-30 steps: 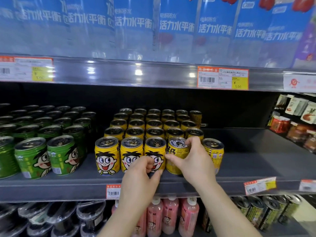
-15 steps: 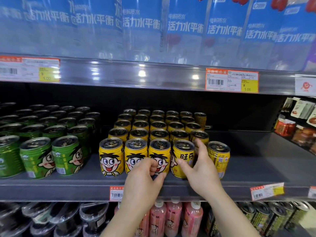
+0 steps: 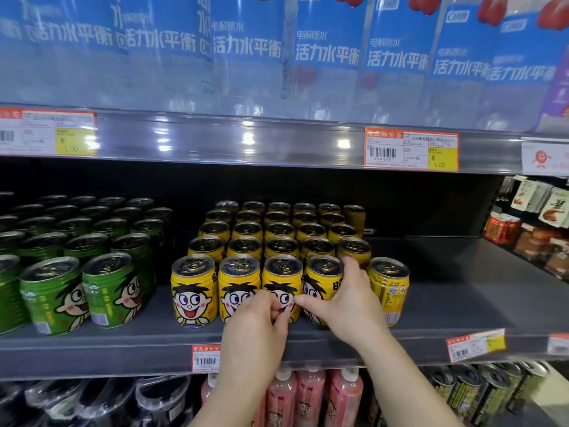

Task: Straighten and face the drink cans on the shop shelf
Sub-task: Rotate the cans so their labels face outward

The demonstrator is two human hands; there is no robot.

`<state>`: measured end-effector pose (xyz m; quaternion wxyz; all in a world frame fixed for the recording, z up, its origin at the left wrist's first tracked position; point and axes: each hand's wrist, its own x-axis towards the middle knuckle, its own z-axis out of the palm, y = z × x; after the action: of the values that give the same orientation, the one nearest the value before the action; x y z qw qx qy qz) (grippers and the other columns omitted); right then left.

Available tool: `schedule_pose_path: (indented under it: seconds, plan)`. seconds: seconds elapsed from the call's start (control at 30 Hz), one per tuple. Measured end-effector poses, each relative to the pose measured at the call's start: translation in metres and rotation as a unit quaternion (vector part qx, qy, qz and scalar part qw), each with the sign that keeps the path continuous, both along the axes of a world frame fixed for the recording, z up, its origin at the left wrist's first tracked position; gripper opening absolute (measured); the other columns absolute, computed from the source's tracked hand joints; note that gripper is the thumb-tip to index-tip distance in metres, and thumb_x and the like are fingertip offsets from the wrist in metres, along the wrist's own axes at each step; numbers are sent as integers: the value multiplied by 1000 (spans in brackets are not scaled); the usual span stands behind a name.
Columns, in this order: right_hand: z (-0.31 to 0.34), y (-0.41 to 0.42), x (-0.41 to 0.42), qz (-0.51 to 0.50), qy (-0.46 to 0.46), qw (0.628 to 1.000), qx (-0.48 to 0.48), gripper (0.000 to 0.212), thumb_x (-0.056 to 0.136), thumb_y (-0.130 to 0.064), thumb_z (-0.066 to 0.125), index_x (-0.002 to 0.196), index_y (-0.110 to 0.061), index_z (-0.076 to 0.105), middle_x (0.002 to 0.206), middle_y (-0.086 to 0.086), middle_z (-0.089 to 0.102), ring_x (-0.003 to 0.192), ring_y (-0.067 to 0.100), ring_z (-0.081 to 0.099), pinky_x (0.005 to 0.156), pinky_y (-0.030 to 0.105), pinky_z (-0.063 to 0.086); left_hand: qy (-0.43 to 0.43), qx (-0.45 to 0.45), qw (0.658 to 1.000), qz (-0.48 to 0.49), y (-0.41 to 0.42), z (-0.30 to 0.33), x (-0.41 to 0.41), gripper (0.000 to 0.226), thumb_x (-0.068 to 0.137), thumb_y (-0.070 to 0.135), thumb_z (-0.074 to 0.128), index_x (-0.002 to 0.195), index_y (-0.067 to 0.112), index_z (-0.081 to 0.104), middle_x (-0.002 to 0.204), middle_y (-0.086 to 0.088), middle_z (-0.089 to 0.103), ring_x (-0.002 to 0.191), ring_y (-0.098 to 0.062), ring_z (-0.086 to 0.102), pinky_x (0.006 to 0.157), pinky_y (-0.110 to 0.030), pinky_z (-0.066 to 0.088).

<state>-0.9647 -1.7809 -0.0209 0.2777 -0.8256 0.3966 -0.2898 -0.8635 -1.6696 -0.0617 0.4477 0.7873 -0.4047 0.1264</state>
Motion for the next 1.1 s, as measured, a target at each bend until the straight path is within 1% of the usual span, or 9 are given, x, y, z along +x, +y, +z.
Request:
schedule_pose_path:
  seconds: [0.2, 0.37, 0.5, 0.63, 0.7, 0.77, 0.87, 0.97, 1.1]
  plan:
    - [-3, -2, -1, 46, -14, 999, 3, 96, 77, -34, 75, 146, -36, 9, 138, -7, 49, 120, 15, 52, 98, 37, 47, -17, -8, 1000, -1, 0, -3, 2, 17, 75, 19, 78, 74, 16, 61, 62, 10, 56, 58, -8, 54, 49, -25, 46]
    - [1, 9, -16, 47, -65, 997, 2, 94, 79, -37, 73, 148, -36, 9, 138, -22, 39, 98, -12, 50, 91, 16, 38, -26, 5, 999, -19, 0, -5, -3, 15, 73, 16, 80, 81, 17, 67, 70, 12, 59, 66, -12, 61, 57, -31, 54]
    - [4, -1, -60, -88, -132, 982, -105, 78, 75, -45, 73, 140, -36, 30, 133, -16, 43, 119, 1, 45, 85, 19, 40, -32, 37, 998, -41, -9, 0, -20, 16, 74, 28, 79, 83, 22, 67, 71, 12, 63, 67, -10, 62, 57, -28, 53]
    - [-3, -40, -89, -86, 54, 995, 18, 96, 68, -53, 74, 146, -33, 22, 141, -8, 47, 126, 18, 47, 100, 36, 42, -117, 84, 990, -11, -23, 4, -30, 23, 61, 33, 86, 65, 23, 65, 52, 8, 62, 44, -14, 58, 36, -20, 32]
    - [0, -48, -90, -35, 72, 995, 56, 74, 62, -58, 69, 128, -47, 39, 118, -17, 62, 113, 17, 56, 102, 44, 41, -141, 91, 986, 13, -28, 5, -32, 26, 61, 35, 85, 60, 23, 63, 47, 7, 58, 39, -16, 54, 35, -16, 21]
    - [-2, -48, -85, -9, 87, 995, 44, 66, 64, -59, 69, 124, -47, 41, 105, -21, 64, 106, 14, 58, 100, 43, 38, -152, 98, 983, 27, -31, 3, -35, 26, 62, 33, 85, 58, 23, 61, 46, 6, 57, 38, -16, 54, 33, -18, 24]
    - [-14, -41, -72, -66, 84, 994, -17, 83, 61, -73, 64, 132, -39, 37, 110, -16, 63, 113, 14, 54, 94, 41, 34, -148, 94, 984, 28, -36, -2, -40, 25, 63, 31, 86, 59, 24, 62, 48, 6, 59, 41, -16, 55, 35, -22, 32]
    - [-19, -39, -74, -40, 76, 996, -14, 65, 68, -69, 62, 123, -40, 43, 116, -14, 59, 116, 17, 50, 94, 41, 32, -126, 81, 988, 32, -38, -4, -40, 24, 63, 32, 86, 60, 25, 63, 51, 7, 61, 43, -15, 57, 37, -20, 29]
    - [-14, -43, -73, -32, 50, 998, 1, 66, 68, -68, 64, 124, -39, 44, 117, -17, 61, 116, 16, 49, 92, 39, 30, -98, 55, 993, 46, -44, -7, -42, 22, 68, 33, 83, 62, 24, 64, 56, 6, 64, 49, -17, 60, 42, -23, 36]
